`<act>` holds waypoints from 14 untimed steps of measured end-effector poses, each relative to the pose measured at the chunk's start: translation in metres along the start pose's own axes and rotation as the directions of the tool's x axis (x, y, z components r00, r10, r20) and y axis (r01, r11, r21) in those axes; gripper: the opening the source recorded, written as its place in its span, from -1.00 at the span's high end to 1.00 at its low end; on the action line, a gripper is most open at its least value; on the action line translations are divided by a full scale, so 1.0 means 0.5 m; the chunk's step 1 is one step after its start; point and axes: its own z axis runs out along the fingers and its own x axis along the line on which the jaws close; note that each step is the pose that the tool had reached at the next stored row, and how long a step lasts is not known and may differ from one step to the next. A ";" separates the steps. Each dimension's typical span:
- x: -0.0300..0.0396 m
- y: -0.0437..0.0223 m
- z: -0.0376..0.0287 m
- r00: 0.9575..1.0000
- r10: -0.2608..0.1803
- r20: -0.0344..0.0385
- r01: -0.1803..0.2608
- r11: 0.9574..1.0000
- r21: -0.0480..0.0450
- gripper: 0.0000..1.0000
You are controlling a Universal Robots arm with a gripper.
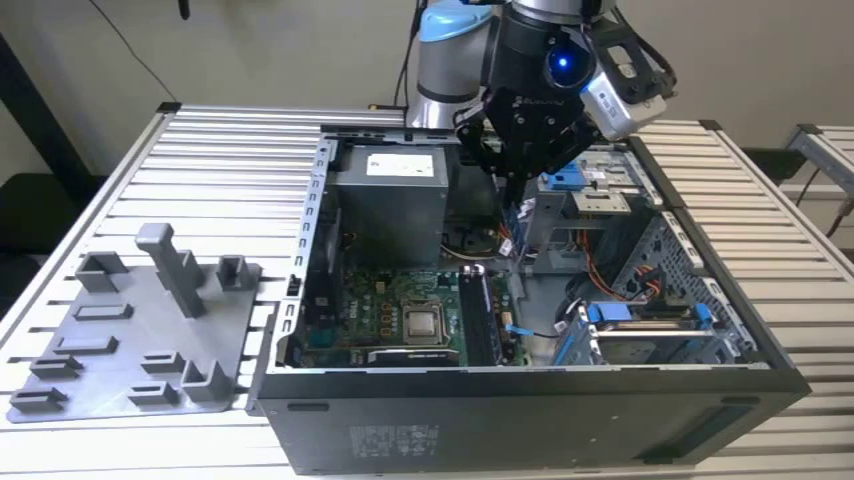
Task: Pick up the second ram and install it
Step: 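Insert the second ram into the second slot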
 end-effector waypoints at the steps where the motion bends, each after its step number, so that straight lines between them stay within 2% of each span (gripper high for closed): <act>1: 0.000 0.000 0.002 1.000 0.000 0.000 0.000 1.000 0.000 0.73; 14: 0.002 0.000 0.030 1.000 0.002 0.001 -0.002 1.000 0.000 0.73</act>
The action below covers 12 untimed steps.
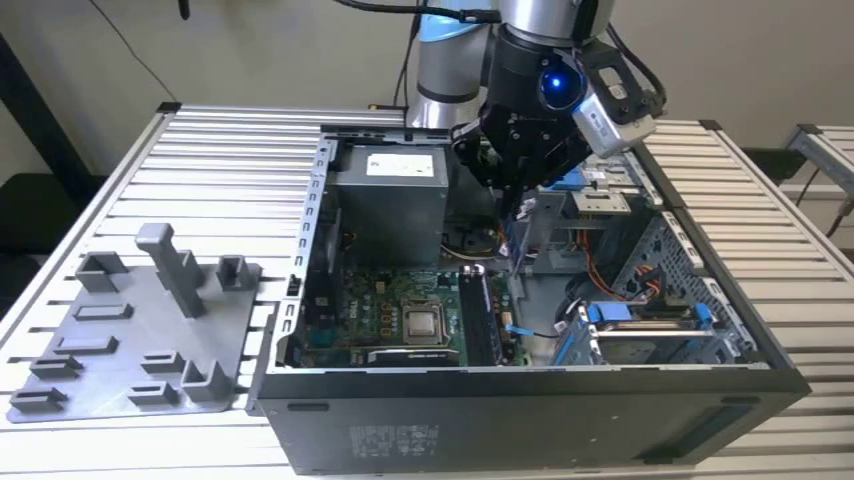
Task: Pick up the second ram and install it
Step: 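Insert the second ram into the second slot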
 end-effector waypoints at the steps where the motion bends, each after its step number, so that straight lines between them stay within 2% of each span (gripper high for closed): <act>1: 0.000 0.000 0.003 1.000 0.000 0.000 0.000 1.000 0.000 0.73; 12: 0.001 0.001 0.039 1.000 0.000 0.001 0.000 1.000 0.002 0.73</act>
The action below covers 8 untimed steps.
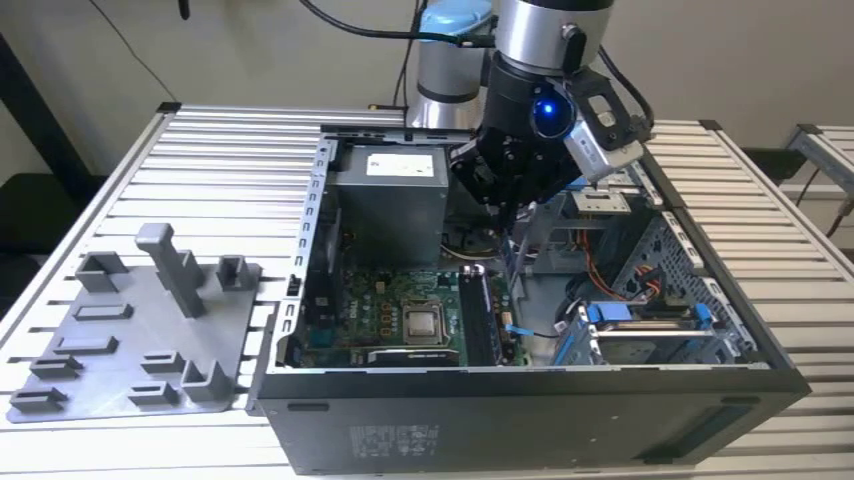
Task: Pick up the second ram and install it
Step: 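Insert the second ram into the second slot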
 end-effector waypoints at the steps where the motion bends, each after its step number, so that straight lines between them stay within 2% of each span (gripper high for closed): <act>1: 0.000 0.000 0.002 1.000 0.000 0.003 0.000 1.000 0.001 0.73; 2: 0.000 0.000 0.003 1.000 0.000 0.005 0.000 1.000 0.002 0.73; 8: 0.000 0.000 0.009 1.000 0.000 0.006 0.000 1.000 0.002 0.73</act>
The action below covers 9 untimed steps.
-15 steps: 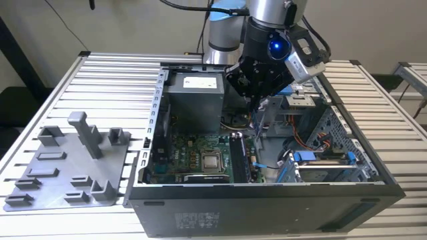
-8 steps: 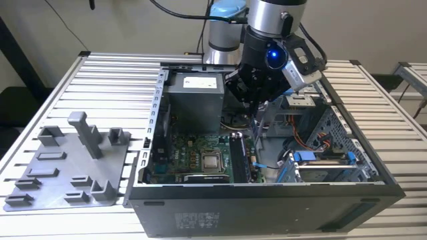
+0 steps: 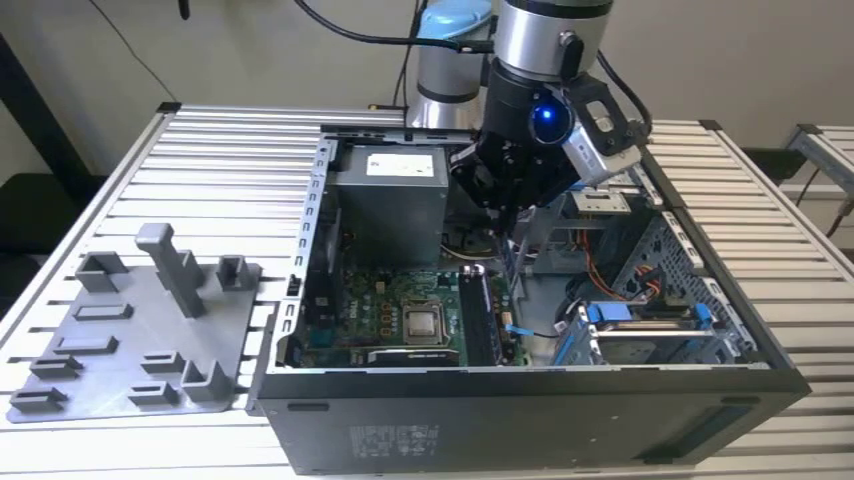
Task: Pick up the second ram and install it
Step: 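Insert the second ram into the second slot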
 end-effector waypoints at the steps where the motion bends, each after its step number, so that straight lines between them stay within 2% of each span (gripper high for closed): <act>1: 0.000 0.000 0.001 1.000 0.000 0.000 0.000 1.000 0.000 0.73; 4: 0.002 -0.003 0.005 1.000 0.000 0.000 0.000 1.000 0.000 0.73; 9: 0.004 -0.005 0.020 1.000 0.001 -0.002 -0.001 1.000 0.000 0.73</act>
